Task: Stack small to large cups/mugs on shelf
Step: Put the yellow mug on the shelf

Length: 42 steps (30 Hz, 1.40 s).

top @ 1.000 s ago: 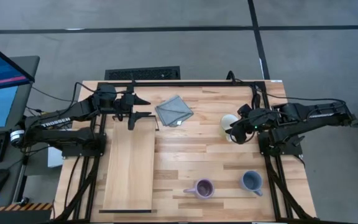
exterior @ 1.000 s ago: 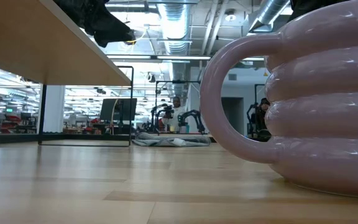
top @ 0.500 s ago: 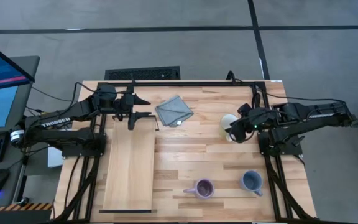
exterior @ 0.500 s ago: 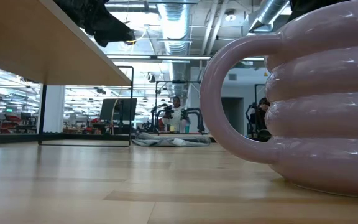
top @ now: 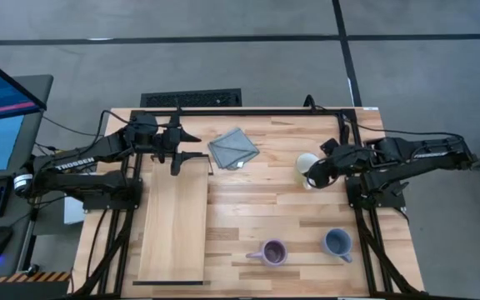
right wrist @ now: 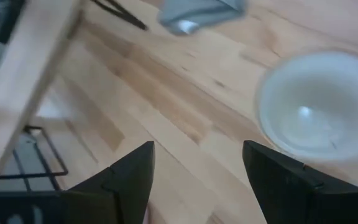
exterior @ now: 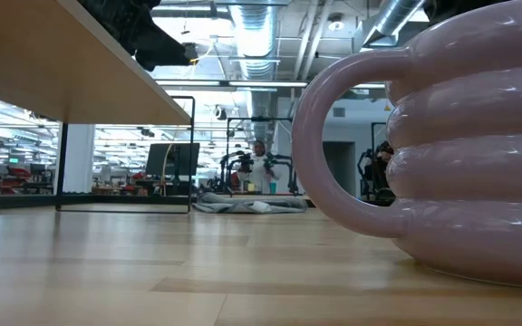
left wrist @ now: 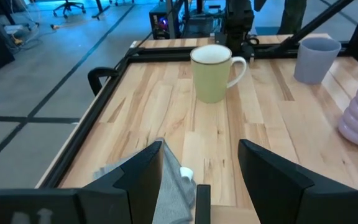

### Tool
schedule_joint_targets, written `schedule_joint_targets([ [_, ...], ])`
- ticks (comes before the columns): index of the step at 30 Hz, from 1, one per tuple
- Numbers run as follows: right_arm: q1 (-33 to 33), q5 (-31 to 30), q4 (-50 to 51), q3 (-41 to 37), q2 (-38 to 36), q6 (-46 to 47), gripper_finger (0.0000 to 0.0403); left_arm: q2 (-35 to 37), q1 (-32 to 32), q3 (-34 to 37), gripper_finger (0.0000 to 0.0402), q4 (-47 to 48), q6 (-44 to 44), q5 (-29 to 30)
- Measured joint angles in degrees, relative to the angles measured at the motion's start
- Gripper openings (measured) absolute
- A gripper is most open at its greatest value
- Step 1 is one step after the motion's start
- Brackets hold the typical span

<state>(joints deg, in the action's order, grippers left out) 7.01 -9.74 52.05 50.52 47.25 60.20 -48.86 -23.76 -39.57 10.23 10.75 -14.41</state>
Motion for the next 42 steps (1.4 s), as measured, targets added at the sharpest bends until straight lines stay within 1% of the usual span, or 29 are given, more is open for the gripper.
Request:
schedule_joint_targets([
  [4, 0.0, -0.5, 3.7, 0.0, 0.9, 5.2, 0.0267, 0.0, 0.0, 0.0, 0.0203, -0.1, 0.0, 0.0],
  [8, 0.0, -0.6, 4.8, 0.0, 2.7, 7.5, 0.0267, 0.0, 0.0, 0.0, 0.0203, -0.1, 0.0, 0.0],
  [14, 0.1, 1.0, 5.2, 0.0, 8.4, 8.1, 0.0267, 0.0, 0.0, 0.0, 0.0203, -0.1, 0.4, 0.0],
  [18, 1.3, 2.6, 8.5, 0.0, 12.9, 11.6, 0.0267, 0.0, 0.0, 0.0, 0.0203, 0.6, 0.4, 0.0],
  [21, 2.9, 2.7, 11.6, 0.0, 15.4, 15.1, 0.0267, 0.0, 0.0, 0.0, 0.0203, 1.5, 0.6, 0.0],
  [23, 3.8, 2.6, 11.8, 0.0, 16.4, 17.0, 0.0267, 0.0, 0.0, 0.0, 0.0203, 1.9, 0.6, 0.0],
  [26, 5.2, 1.9, 11.5, 0.0, 17.0, 20.2, 0.0267, 0.0, 0.0, 0.0, 0.0203, 2.4, 0.6, 0.0],
  [29, 6.0, -0.4, 11.5, 0.0, 18.1, 22.7, 0.0267, 0.0, 0.0, 0.0, 0.0203, 3.0, 0.6, 0.0],
  [38, 6.0, -1.5, 11.4, 0.0, 23.1, 22.9, 0.0267, 0.0, 0.0, 0.0, 0.0203, 4.8, 0.6, 0.0],
  [42, 5.9, -4.5, 10.8, 0.0, 25.3, 23.9, 0.0267, 0.0, 0.0, 0.0, 0.0203, 5.6, 0.6, 0.0],
])
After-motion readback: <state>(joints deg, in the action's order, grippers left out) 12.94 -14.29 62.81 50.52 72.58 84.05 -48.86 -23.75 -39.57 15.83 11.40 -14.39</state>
